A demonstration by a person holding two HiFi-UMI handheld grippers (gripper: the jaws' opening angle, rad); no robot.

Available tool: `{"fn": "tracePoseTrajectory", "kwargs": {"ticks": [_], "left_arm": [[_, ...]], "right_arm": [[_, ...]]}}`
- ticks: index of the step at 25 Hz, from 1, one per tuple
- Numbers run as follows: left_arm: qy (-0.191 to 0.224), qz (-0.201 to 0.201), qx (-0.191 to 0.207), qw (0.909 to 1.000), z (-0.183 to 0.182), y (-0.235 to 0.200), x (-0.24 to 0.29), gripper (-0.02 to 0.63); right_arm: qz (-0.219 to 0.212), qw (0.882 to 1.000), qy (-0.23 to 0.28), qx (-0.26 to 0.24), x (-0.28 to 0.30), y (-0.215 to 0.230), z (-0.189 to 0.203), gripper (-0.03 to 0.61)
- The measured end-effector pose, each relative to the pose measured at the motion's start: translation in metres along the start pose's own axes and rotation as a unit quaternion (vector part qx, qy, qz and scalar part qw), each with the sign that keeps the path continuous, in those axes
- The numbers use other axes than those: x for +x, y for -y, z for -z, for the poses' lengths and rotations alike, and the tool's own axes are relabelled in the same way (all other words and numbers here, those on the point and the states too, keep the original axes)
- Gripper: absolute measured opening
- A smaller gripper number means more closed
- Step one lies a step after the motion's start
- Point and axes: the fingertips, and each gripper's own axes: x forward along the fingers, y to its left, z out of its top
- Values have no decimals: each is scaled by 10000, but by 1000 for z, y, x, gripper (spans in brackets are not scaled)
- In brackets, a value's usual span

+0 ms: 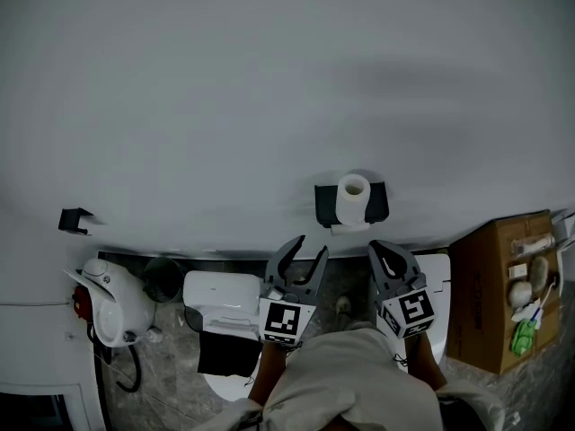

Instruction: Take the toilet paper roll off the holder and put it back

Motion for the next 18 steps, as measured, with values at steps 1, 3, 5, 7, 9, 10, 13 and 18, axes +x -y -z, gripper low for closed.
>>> {"fn": "tracePoseTrajectory", "kwargs": {"ticks": [1, 3, 5, 7, 9, 10, 13, 18], "left_arm": [[-13, 3, 2, 10000, 0, 0, 3, 184], [-34, 13, 2, 10000, 0, 1, 10, 184], [-16, 31, -18, 10000, -1, 3, 16, 184], [25, 30, -30, 10000, -3, 4, 21, 185], [-14, 30, -30, 10000, -2, 5, 26, 186], [-17, 28, -22, 10000, -2, 5, 28, 186], [-9, 20, -15, 10000, -4, 8, 34, 187], [4, 24, -1, 10000, -7, 9, 45, 197]], "right_arm": [[-4, 10000, -2, 14, 1, 3, 1, -4], [-17, 10000, -5, 38, 4, 9, 1, -3], [-31, 10000, 2, 62, 5, 14, 1, -3], [-48, 10000, 20, 76, 7, 19, 0, -3], [-63, 9999, 54, 83, 9, 24, 0, -4], [-71, 9999, 68, 89, 10, 26, -1, -3], [-99, 9999, 78, 108, 12, 32, -1, -3], [-142, 9997, 133, 125, 19, 41, -5, -3]]}}
